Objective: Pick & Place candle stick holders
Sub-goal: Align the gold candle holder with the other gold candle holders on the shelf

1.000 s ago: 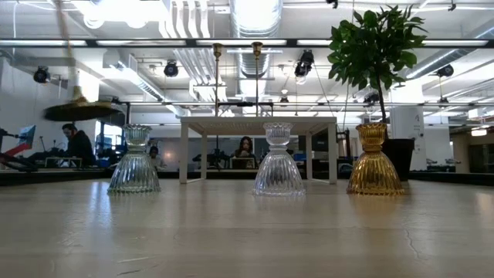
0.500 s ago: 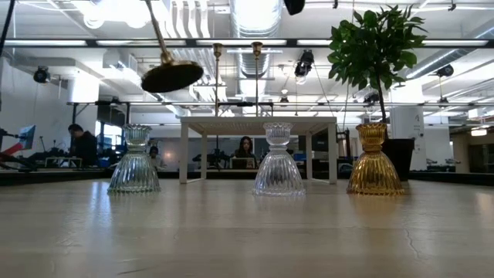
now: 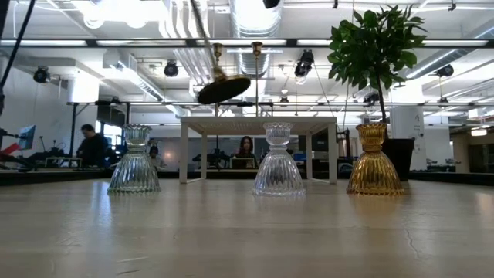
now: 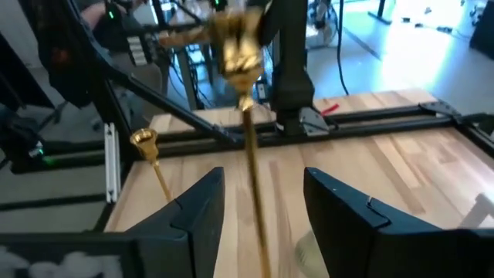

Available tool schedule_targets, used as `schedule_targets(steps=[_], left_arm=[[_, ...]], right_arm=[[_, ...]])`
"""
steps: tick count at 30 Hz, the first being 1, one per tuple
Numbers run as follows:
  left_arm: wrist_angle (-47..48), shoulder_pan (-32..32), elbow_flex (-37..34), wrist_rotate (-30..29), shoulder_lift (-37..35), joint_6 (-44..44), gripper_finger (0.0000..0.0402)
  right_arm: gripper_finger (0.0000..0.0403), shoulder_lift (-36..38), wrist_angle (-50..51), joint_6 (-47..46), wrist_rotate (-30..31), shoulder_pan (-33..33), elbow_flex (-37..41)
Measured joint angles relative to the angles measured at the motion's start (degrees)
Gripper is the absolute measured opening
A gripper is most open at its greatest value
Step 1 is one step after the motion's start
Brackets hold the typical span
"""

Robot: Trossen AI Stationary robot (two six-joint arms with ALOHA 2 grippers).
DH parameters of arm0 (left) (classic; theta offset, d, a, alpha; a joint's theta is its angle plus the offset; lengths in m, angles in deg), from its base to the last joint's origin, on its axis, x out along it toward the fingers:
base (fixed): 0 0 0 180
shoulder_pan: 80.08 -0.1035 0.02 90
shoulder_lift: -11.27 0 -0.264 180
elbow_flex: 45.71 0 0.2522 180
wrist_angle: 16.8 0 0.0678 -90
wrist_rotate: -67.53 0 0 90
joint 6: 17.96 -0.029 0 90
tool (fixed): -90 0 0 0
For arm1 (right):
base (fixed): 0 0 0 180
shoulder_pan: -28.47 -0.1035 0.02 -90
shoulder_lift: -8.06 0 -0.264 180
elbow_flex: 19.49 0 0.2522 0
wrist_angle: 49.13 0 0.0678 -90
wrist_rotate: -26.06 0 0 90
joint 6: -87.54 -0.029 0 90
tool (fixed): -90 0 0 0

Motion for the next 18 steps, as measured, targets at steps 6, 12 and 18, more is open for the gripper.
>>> schedule_targets(steps=[6,12,18], left_arm=[[0.0,-1.9,4.5,0.9,2.5,-2.3,0.0007],[-0.1,-2.5,5.8,2.4,3.2,-2.6,0.0007],[0.0,-2.5,5.9,2.4,3.3,-2.6,0.0007]], right_arm=[[0.0171,-2.1,1.8,-0.3,0.0,0.0,-2.5],[0.0158,-2.7,1.8,-0.4,0.3,0.3,-3.5],[0.0136,-2.7,2.2,-0.6,0.5,0.8,-3.5]])
